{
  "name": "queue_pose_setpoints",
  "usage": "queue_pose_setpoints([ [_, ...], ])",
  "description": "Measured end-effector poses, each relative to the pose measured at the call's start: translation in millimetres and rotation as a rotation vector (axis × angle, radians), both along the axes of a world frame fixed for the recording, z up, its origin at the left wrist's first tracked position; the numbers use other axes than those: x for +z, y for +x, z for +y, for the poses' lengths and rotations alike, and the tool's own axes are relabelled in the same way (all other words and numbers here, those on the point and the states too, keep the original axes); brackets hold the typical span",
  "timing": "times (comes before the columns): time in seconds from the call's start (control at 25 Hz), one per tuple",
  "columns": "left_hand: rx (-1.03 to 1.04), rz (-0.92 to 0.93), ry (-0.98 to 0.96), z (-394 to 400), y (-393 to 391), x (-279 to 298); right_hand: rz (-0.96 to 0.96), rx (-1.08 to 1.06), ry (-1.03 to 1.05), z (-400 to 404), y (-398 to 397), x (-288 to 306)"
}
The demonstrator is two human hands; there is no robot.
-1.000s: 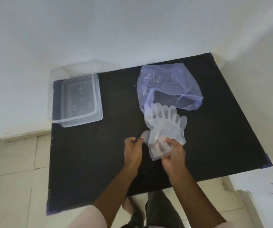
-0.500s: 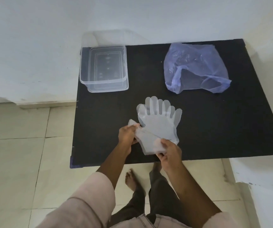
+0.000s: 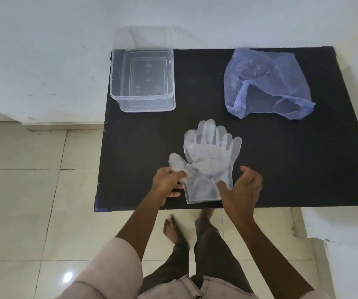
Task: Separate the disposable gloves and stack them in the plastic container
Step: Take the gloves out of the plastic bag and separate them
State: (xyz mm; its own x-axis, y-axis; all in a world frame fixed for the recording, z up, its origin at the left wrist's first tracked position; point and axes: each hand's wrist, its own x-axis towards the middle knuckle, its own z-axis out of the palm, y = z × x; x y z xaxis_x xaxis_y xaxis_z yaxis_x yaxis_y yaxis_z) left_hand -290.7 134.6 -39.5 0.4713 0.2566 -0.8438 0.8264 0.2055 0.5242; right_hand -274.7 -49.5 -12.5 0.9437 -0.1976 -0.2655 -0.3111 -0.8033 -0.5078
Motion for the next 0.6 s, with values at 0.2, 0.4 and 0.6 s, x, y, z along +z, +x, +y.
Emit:
queue_pose_setpoints([
  [0.2, -0.034, -0.074, 0.173, -11, 8, 0, 0.035, 0.619, -0.164, 6, 13, -18],
  [0.4, 0.028, -0.114, 0.259, 10, 20, 4, 0.054, 0.752, -0.256, 9, 13, -24],
  [0.6, -0.116, -0.05, 0.176, 16, 6, 7, 0.083, 0.78, -0.299, 4, 9, -27],
])
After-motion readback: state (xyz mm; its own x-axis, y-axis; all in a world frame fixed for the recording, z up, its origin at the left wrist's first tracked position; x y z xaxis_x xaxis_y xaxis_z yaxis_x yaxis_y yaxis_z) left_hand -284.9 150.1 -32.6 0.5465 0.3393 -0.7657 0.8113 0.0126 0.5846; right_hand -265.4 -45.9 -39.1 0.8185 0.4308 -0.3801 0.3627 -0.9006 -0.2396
